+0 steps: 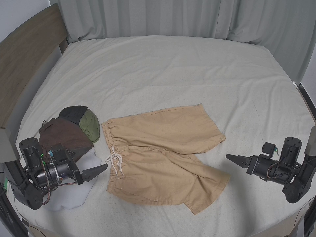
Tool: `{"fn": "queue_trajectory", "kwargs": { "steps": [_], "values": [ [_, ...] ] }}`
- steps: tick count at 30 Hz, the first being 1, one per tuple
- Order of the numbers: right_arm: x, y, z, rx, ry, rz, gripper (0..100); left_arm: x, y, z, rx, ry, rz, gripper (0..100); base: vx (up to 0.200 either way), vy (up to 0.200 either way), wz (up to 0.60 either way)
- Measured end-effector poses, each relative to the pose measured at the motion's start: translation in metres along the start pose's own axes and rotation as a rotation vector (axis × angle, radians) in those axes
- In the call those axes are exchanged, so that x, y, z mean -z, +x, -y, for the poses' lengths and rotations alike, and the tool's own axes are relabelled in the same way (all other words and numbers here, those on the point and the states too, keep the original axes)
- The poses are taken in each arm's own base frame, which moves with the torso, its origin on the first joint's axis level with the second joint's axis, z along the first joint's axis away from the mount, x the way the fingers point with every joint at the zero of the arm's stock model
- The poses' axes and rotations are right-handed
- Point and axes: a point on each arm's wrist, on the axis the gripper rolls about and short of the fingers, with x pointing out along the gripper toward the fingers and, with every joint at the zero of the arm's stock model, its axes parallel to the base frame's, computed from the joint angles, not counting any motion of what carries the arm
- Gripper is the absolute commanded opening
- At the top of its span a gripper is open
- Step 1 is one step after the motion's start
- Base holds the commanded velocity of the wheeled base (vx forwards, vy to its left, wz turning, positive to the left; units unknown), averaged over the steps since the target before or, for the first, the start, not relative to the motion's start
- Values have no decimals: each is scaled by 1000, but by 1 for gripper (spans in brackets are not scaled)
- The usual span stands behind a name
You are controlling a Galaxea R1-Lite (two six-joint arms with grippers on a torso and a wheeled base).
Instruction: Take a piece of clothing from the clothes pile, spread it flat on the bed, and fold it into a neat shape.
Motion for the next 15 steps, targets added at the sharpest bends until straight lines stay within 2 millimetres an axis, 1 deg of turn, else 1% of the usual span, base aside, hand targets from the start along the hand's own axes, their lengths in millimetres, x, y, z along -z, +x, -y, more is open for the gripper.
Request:
{"fn": "queue_trajectory", "kwargs": {
  "steps": [15],
  "values": [
    [29, 5, 20, 100, 66, -113, 100, 5, 1, -1, 2, -15, -17, 100, 0, 0, 0]
  ]
}}
